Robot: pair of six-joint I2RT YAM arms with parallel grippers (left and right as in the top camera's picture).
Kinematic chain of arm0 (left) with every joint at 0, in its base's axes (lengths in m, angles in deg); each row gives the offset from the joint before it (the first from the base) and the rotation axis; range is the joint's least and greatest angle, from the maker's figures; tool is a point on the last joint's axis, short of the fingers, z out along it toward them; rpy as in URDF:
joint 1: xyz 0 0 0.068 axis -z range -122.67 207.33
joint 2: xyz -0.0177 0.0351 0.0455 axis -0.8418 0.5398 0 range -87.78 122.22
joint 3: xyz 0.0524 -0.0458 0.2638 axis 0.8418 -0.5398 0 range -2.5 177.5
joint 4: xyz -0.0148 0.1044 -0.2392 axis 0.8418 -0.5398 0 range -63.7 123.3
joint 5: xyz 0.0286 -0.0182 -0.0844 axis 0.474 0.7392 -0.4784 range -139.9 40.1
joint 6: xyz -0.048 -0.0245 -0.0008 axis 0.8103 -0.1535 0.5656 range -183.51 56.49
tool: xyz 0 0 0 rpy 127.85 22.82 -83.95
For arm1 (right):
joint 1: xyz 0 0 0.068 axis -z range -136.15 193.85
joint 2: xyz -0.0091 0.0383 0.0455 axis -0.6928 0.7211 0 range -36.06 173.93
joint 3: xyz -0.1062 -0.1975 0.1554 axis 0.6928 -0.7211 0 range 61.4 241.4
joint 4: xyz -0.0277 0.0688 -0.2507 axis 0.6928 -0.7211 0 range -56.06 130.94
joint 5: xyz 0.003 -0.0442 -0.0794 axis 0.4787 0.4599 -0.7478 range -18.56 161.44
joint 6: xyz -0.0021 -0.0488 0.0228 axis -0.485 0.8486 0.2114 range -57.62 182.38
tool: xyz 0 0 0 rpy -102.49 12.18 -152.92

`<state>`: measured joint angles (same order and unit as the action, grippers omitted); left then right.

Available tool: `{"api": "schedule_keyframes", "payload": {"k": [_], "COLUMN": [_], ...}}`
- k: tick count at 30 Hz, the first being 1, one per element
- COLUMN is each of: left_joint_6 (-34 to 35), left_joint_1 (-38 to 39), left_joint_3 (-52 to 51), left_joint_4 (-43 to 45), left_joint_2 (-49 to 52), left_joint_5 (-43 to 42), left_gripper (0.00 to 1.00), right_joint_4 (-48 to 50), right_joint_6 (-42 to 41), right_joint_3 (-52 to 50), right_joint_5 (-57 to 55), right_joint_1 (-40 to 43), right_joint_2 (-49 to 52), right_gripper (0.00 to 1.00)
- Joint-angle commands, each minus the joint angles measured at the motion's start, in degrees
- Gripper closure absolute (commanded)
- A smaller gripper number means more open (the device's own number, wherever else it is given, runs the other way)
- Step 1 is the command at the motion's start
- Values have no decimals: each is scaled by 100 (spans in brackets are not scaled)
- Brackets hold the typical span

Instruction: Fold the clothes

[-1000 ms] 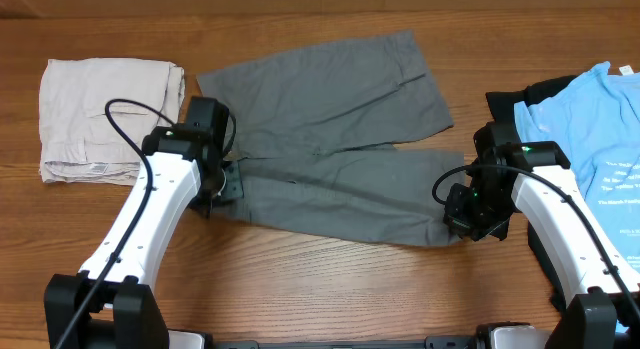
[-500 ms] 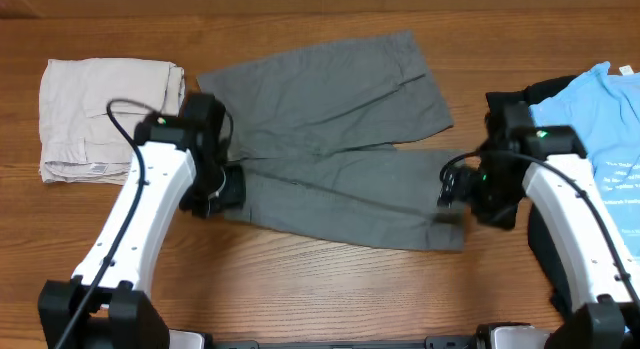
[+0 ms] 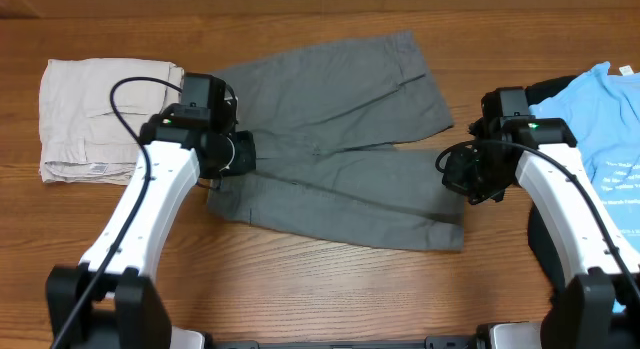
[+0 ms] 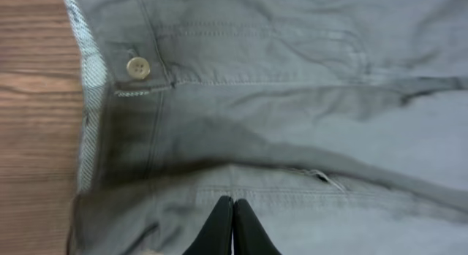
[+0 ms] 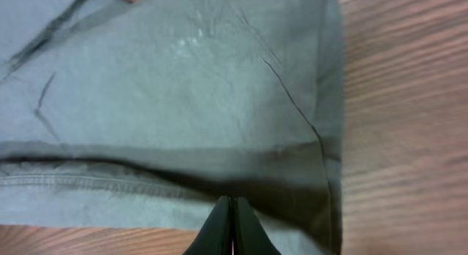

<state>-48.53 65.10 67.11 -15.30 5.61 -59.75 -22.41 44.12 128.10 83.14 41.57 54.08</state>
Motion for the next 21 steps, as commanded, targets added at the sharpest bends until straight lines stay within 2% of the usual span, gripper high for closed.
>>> {"api": "schedule_keyframes", "payload": {"k": [1, 7, 13, 19, 21], "left_joint_6": [-66, -66, -68, -87, -87], "left_joint_1": [-13, -13, -13, -13, -13], "left_joint_3": [-92, -90, -90, -68, 0], "left_joint_4": [387, 1093, 1204, 960, 686], "left_joint_2": [267, 608, 1128, 1263, 1187], "left_joint_5": [13, 249, 431, 422, 380], "left_gripper": [92, 86, 85, 95, 96], "right_joint_4": [271, 901, 1517, 1414, 1246], "right_joint_6": [90, 90, 85, 87, 87], "right_joint_3": [-225, -597, -1023, -1154, -1154], "right_joint_5": [144, 144, 146, 304, 393], "right_joint_1": [-2, -2, -2, -2, -2], "right_joint_2": [76, 87, 114, 129, 129], "right_gripper": [96, 96, 96, 96, 96]}}
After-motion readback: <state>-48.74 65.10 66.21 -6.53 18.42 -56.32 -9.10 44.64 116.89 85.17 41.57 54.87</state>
